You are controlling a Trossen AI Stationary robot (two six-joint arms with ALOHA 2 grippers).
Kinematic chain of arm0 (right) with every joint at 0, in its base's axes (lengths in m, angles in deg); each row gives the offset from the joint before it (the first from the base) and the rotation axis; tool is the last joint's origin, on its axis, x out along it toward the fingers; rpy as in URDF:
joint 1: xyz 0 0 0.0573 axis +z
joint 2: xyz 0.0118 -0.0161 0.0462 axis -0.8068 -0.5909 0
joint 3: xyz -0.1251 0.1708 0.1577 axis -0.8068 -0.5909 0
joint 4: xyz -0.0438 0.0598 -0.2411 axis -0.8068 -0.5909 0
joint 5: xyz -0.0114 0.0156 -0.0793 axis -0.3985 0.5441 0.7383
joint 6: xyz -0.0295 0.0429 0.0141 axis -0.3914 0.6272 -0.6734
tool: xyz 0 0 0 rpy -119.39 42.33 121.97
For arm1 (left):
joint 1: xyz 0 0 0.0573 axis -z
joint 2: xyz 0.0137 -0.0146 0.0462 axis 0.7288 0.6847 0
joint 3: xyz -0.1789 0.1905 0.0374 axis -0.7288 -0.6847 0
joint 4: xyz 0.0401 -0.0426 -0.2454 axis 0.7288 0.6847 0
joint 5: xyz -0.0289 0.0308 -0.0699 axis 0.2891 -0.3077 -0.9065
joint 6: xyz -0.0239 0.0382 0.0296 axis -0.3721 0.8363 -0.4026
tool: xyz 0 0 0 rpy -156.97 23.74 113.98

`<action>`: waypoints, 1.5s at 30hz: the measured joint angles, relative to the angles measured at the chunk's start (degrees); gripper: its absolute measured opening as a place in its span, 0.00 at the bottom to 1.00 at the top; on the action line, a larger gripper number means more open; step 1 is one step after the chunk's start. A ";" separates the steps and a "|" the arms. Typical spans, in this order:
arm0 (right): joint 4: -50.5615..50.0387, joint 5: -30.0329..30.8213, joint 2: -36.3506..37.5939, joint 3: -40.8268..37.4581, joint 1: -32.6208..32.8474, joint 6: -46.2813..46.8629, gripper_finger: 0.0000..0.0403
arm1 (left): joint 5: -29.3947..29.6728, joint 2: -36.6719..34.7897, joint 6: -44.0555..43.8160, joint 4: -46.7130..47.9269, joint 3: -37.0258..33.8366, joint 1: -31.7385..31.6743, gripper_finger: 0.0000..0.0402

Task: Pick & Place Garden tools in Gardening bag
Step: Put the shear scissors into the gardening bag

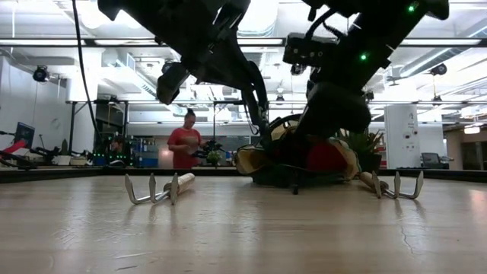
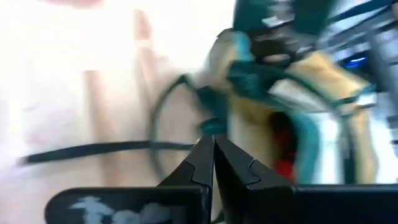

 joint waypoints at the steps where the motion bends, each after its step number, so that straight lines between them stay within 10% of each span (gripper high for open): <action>1: 0.10 -1.75 0.06 -0.02 -0.19 0.37 0.02 | 0.00 0.00 -0.05 -0.05 0.00 0.00 0.11; 9: 1.92 -2.44 -3.49 -0.66 -1.85 -1.05 0.06 | 0.17 0.00 -0.95 -0.22 0.00 0.04 0.11; 24: 5.31 6.93 -6.82 -2.85 -3.88 -2.06 0.45 | -0.02 0.00 -1.32 -0.28 -0.02 0.02 0.11; 45: 11.66 9.82 -9.62 -4.05 -6.45 -9.21 0.32 | -0.70 0.00 -1.56 -1.07 -0.11 0.02 0.11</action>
